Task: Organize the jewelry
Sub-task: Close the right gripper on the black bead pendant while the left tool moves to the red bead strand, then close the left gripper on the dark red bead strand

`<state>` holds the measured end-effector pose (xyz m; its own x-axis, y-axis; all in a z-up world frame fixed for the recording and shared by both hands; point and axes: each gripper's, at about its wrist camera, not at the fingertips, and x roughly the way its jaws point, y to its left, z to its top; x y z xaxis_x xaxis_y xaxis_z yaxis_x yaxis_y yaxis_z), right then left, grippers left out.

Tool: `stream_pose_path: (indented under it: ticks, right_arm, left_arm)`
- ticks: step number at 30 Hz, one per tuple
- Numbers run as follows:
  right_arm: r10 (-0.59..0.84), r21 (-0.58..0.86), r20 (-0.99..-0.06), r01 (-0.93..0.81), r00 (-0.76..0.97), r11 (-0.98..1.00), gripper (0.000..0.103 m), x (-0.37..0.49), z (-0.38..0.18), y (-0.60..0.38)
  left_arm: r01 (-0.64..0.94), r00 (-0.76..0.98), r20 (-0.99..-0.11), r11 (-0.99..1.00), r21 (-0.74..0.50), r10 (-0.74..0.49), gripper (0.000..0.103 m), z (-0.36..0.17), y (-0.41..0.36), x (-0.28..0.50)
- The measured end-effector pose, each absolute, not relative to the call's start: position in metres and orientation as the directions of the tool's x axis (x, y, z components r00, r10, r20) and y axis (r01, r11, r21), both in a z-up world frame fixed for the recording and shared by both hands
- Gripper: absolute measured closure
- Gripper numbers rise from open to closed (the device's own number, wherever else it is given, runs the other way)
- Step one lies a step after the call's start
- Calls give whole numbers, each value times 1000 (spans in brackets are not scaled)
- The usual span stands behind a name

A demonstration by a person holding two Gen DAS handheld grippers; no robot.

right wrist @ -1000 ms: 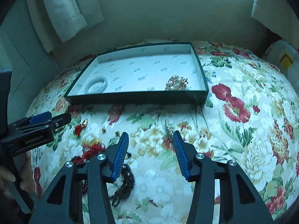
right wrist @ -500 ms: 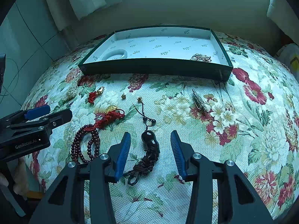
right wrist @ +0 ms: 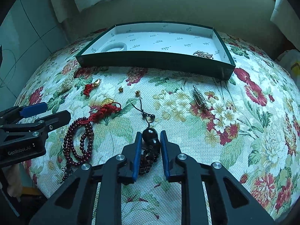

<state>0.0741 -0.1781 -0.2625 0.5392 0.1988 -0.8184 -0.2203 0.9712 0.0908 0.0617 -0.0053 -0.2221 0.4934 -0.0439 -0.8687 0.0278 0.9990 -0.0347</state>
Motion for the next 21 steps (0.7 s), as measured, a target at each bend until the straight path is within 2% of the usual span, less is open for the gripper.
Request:
stream_pose_path:
  ticks: [10,14,21]
  right_arm:
    - [172,84,-810,-179,560,980,83,58,-253,-200]
    - [162,88,-810,-157,563,984,83,53,-253,-209]
    - [167,103,-807,-144,566,984,83,50,-252,-215]
  left_arm:
    - [79,474,-877,996,-51,-83,22,-226,-24,52]
    - [89,465,-881,994,-55,-90,18,-232,-32,51]
    - [106,438,-893,992,-64,-104,17,-245,-43,52]
